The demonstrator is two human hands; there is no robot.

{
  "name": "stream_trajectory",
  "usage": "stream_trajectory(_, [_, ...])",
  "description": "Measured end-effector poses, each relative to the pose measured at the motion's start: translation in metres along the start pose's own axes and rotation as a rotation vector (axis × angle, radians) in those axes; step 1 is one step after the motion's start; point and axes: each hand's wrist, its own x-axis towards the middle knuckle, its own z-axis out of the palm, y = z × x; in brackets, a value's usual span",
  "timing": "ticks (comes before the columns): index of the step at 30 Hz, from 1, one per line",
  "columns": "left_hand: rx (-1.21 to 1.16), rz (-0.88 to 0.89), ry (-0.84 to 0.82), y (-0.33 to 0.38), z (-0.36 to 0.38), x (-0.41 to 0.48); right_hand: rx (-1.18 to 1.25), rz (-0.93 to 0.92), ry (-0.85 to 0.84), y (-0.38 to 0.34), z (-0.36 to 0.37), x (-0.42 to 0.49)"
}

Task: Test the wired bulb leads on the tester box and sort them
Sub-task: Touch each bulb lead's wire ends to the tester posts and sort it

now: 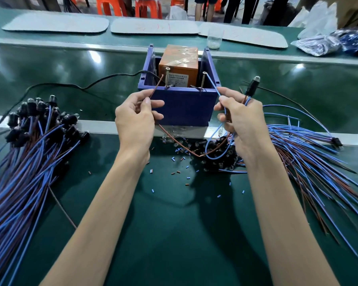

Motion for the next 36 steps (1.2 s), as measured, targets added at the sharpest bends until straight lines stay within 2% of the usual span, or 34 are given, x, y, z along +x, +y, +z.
stream_trajectory(5, [0.018,-0.017,-0.039,-0.0012,0.0009,-0.0014,-0.029,0.017,-0.072,0.0028,-0.0006,-0.0005])
stream_trajectory(11, [0.022,-0.016,-0.059,-0.0015,0.0006,-0.0010,-0.007,0.011,-0.084,0.0035,-0.0025,0.0012])
stream_trajectory(36, [0.093,-0.012,-0.055,-0.0012,0.0015,-0.0012,0.033,-0.023,0.022,0.0032,-0.0035,0.0050])
